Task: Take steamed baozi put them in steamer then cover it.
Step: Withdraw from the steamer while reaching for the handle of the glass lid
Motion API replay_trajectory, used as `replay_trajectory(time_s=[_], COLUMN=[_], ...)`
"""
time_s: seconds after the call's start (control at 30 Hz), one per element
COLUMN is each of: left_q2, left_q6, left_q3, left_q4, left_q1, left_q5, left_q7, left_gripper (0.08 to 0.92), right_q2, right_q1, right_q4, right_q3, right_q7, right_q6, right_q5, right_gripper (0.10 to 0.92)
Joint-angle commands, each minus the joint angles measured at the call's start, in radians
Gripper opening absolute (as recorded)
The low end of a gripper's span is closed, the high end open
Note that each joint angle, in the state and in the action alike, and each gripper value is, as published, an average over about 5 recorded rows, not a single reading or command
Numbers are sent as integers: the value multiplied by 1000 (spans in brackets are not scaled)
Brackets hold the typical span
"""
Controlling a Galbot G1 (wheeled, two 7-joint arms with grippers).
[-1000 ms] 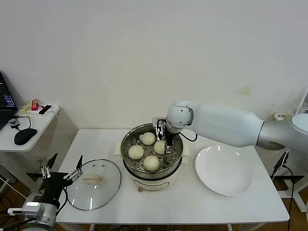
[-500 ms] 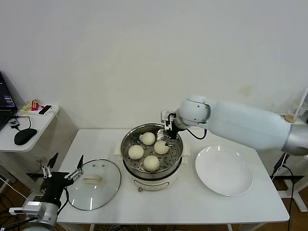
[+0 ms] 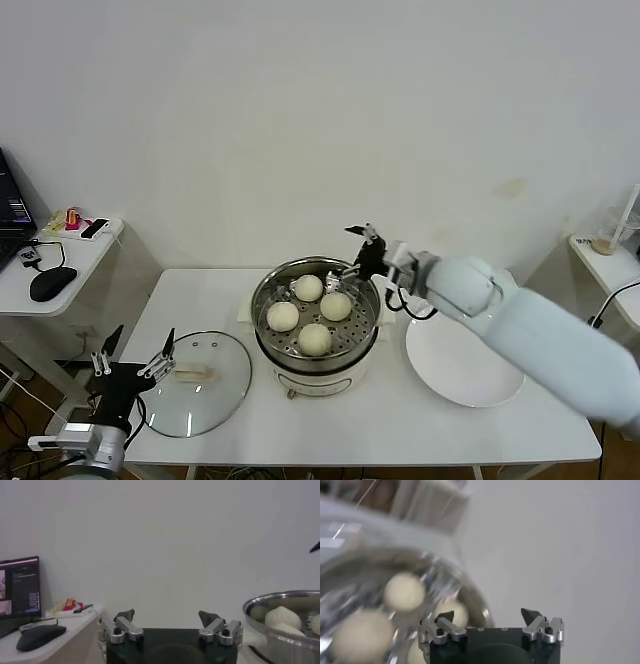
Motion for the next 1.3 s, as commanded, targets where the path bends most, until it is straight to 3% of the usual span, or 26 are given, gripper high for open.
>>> replay_trajectory(time_s=[0.03, 0.27, 0.43, 0.63, 1.3], left_q2=[-6, 22, 7, 2, 39], left_q6=[-21, -145, -264, -261, -227], left_q3=[13, 14, -21, -4, 82], left_q4=[81, 182, 252, 258, 395], left_q1=[-4, -5, 10, 91, -77], left_q5=[272, 757, 1206, 1458, 1568], left_q7=[-29, -107, -173, -174, -103], left_gripper=[823, 823, 823, 823, 823], right_q2=[295, 528, 583, 616, 656], right_q1=[-844, -1050, -1116, -1128, -1159], right_q4=[105, 151, 149, 121, 93], right_q3=[913, 1116, 1140, 1180, 1184], right_q7=[8, -73, -81, -78, -83], right_q6=[357, 378, 381, 396, 433], right_q5=[-198, -203, -228, -258, -339], right_gripper=[823, 823, 823, 823, 823])
